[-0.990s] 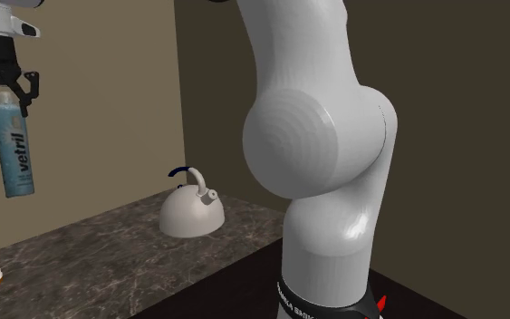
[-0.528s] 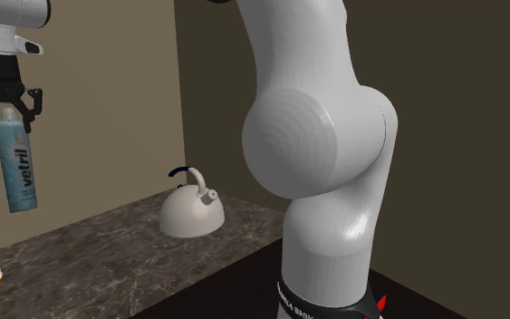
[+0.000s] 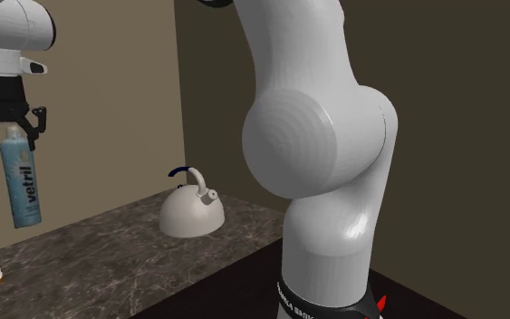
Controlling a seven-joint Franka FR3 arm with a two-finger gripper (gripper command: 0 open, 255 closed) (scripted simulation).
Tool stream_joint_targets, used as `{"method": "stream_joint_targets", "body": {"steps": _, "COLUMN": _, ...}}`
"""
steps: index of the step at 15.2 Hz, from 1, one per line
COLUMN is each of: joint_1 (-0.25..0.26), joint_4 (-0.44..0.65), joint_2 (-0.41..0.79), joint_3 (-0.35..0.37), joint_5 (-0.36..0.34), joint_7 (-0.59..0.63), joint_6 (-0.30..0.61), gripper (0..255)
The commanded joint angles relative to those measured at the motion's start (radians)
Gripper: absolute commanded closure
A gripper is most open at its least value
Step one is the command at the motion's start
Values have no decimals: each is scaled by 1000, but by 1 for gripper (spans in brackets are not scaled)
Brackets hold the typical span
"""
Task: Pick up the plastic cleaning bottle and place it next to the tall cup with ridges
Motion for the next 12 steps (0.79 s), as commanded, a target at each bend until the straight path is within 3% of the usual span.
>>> {"method": "stream_joint_targets", "body": {"steps": 1, "joint_1": 1, "joint_4": -15, "joint_2": 7, "joint_3": -2, "joint_5": -5, "joint_7": 4, "joint_6": 23, "gripper": 255}}
{"method": "stream_joint_targets", "body": {"steps": 12, "joint_1": 5, "joint_4": -73, "joint_2": 52, "joint_3": -15, "joint_5": -28, "joint_7": 23, "joint_6": 123, "gripper": 255}}
